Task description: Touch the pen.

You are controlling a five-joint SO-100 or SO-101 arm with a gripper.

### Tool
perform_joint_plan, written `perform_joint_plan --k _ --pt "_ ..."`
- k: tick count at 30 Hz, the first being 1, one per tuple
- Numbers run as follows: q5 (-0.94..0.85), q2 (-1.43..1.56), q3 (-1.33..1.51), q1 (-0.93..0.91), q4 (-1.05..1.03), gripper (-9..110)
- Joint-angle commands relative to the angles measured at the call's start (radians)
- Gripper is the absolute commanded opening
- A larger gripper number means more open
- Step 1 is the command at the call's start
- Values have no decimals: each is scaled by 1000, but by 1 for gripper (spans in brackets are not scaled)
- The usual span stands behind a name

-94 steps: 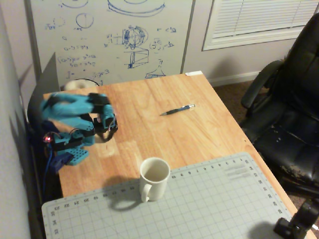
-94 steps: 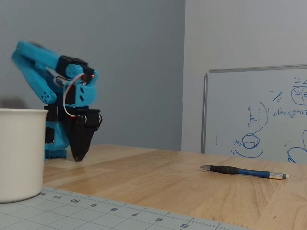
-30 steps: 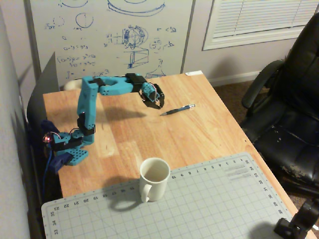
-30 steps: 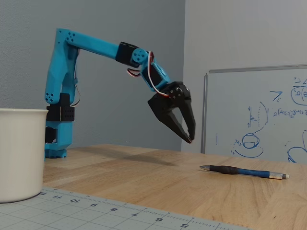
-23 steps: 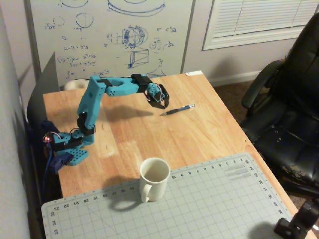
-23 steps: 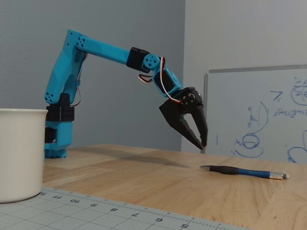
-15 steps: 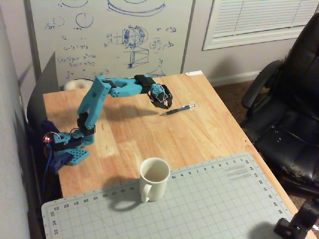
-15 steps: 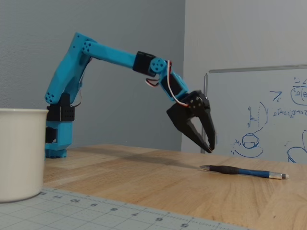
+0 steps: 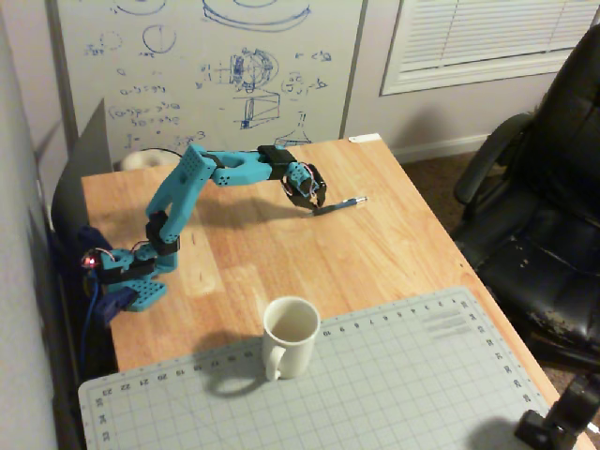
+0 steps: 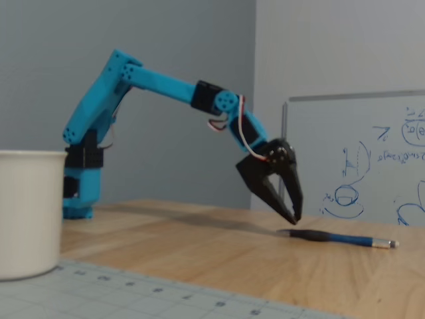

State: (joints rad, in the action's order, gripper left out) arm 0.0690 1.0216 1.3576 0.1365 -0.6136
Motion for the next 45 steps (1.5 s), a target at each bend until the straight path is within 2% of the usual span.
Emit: perform_joint_plan --k 1,10,45 --pt "-6 38 -97 -28 17 1" --pt "-64 38 -84 -35 17 1" --pt "-49 48 -104 5 15 1"
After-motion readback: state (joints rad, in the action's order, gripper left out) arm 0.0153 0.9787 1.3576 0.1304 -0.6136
